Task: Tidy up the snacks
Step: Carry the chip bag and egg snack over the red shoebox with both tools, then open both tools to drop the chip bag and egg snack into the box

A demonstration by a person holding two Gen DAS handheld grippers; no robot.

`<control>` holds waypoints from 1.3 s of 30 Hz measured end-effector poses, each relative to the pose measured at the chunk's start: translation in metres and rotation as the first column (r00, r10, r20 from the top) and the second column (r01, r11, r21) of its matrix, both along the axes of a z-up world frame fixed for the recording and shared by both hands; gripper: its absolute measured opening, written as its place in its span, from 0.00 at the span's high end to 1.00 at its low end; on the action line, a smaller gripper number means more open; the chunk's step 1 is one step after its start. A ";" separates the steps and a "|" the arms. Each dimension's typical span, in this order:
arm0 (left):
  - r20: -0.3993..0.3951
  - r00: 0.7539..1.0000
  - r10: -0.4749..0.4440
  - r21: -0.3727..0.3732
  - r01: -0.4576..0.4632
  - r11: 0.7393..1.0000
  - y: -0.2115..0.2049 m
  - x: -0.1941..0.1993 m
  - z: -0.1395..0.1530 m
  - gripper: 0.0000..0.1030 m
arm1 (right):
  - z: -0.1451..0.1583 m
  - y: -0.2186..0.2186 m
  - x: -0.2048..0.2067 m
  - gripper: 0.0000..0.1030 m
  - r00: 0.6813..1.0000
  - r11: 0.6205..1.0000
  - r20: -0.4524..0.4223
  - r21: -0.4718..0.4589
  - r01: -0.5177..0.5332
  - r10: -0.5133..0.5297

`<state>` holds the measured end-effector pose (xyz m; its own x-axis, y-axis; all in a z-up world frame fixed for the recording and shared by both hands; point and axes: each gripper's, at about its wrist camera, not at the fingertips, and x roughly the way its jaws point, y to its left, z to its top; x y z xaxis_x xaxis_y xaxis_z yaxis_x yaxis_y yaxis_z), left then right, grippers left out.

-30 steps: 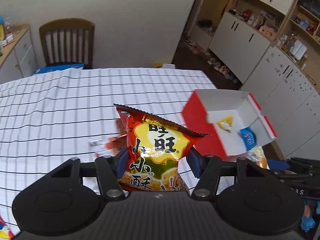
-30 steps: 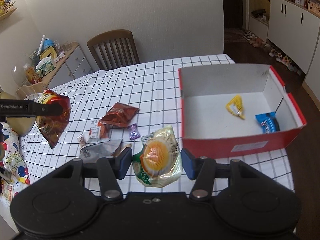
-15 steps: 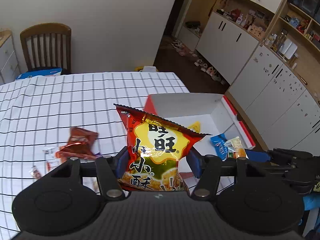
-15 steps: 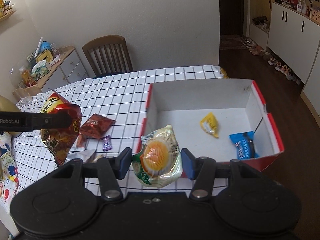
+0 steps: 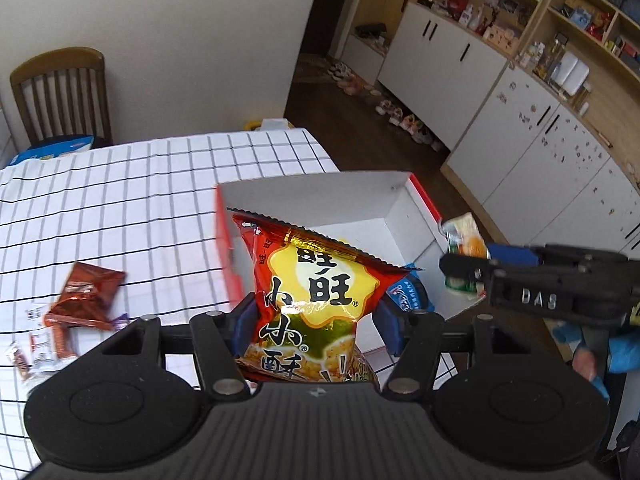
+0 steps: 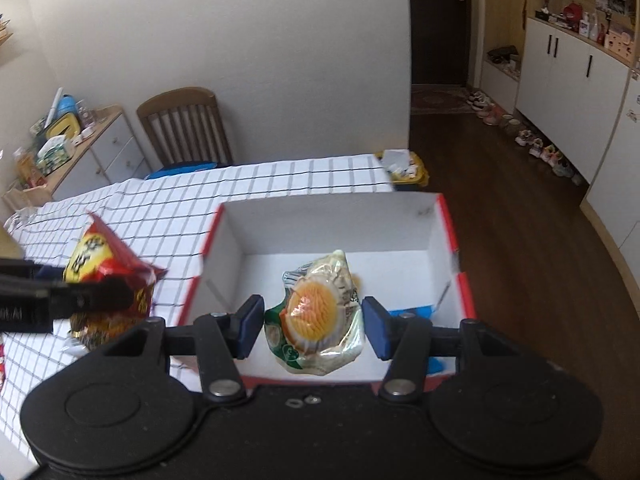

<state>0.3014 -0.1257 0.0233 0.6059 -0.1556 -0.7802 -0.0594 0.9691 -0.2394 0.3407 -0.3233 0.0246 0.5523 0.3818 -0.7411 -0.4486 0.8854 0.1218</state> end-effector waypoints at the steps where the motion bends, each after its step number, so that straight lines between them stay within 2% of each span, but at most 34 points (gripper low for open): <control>1: -0.006 1.000 -0.003 0.004 0.003 1.000 -0.005 0.004 -0.003 0.42 | 0.000 -0.003 0.004 0.49 1.000 1.000 0.001 0.000 0.005 -0.005; 13: -0.073 0.997 -0.010 0.045 0.013 0.999 -0.052 0.058 -0.036 0.42 | -0.017 -0.013 0.058 0.49 0.999 0.998 0.018 -0.046 0.031 -0.030; 19: -0.112 0.993 0.025 0.047 -0.020 0.999 -0.056 0.079 -0.056 0.42 | -0.036 -0.010 0.088 0.49 0.999 0.998 -0.032 -0.055 0.023 -0.025; 27: -0.161 0.987 0.027 0.069 -0.016 0.997 -0.067 0.096 -0.080 0.42 | -0.068 -0.002 0.114 0.49 0.995 0.995 -0.093 -0.094 0.031 -0.040; 39: -0.233 0.972 0.022 0.092 -0.001 0.996 -0.085 0.106 -0.107 0.42 | -0.095 -0.004 0.126 0.48 0.988 0.991 -0.151 -0.133 0.019 -0.039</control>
<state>0.4078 -0.2102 -0.0839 0.4064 -0.0721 -0.9108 -0.1147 0.9850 -0.1291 0.4664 -0.3274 -0.0705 0.4378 0.2618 -0.8601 -0.4073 0.9106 0.0698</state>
